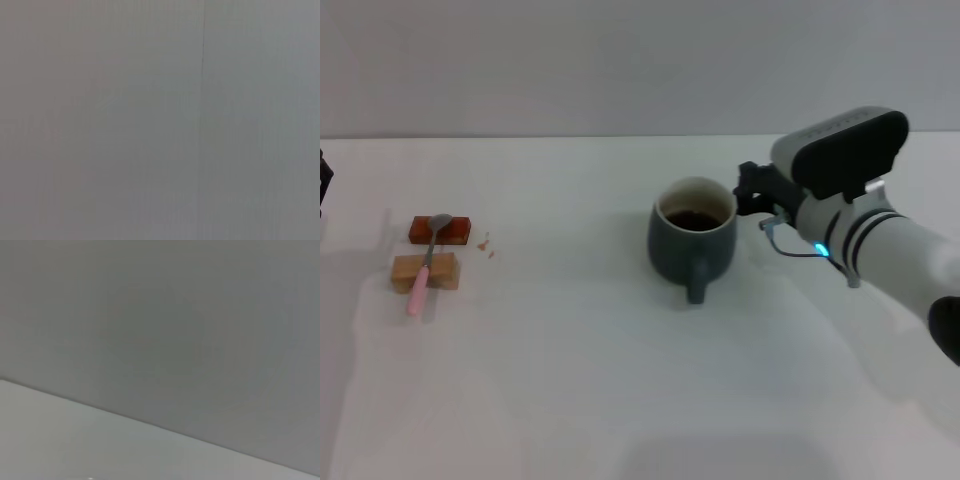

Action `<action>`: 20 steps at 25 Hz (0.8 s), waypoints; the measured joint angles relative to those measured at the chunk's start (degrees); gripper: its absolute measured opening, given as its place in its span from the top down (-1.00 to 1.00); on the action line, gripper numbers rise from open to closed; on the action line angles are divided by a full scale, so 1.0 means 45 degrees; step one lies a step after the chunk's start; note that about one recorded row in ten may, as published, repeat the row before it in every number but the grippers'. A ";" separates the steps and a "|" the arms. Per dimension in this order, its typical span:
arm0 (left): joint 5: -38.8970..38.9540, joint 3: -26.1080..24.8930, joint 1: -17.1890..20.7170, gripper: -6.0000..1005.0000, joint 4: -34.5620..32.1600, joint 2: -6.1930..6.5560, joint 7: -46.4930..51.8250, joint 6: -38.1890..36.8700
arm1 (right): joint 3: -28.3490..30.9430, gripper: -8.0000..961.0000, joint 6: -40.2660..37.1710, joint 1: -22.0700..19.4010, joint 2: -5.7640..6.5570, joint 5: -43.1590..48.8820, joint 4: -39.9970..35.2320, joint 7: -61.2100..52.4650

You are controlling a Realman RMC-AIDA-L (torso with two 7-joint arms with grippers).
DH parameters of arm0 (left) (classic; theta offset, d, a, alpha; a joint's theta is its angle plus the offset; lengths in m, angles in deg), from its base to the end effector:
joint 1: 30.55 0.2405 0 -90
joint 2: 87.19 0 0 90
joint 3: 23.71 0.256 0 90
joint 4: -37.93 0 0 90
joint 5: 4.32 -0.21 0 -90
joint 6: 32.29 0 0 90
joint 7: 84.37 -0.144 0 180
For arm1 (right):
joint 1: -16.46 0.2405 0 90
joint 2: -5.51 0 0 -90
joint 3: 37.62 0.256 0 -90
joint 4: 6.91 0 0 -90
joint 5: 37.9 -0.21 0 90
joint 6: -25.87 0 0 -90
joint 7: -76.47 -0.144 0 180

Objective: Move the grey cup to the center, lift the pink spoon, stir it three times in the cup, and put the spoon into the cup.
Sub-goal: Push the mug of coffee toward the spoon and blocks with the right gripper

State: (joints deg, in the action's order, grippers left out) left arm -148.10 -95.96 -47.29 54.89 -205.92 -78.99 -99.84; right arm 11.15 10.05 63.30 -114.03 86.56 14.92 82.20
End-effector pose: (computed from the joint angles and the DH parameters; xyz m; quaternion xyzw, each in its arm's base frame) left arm -0.3544 0.3107 0.0282 -0.5970 -0.2476 -0.3111 0.6968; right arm 0.2168 0.4276 -0.1061 -0.8372 0.2744 0.1145 0.4591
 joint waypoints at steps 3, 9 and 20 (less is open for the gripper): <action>-0.0003 0.0000 0.0037 -0.68 0.0000 0.0000 -0.0002 -0.0033 | -0.0099 0.98 0.0072 0.0066 -0.0019 -0.0004 0.0114 -0.0012; -0.0004 0.0000 0.0063 -0.67 0.0000 0.0000 0.0002 -0.0055 | -0.0656 0.99 0.0308 0.0174 -0.0051 -0.0092 0.0658 -0.0022; -0.0005 0.0000 0.0144 -0.66 0.0000 0.0019 -0.0005 -0.0081 | -0.1439 0.99 0.0333 0.0192 -0.0064 -0.0140 0.1552 -0.0042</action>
State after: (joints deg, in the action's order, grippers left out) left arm -148.12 -95.96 -46.64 54.89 -205.84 -79.02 -100.21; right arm 4.67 11.55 64.16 -114.32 85.94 21.91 82.00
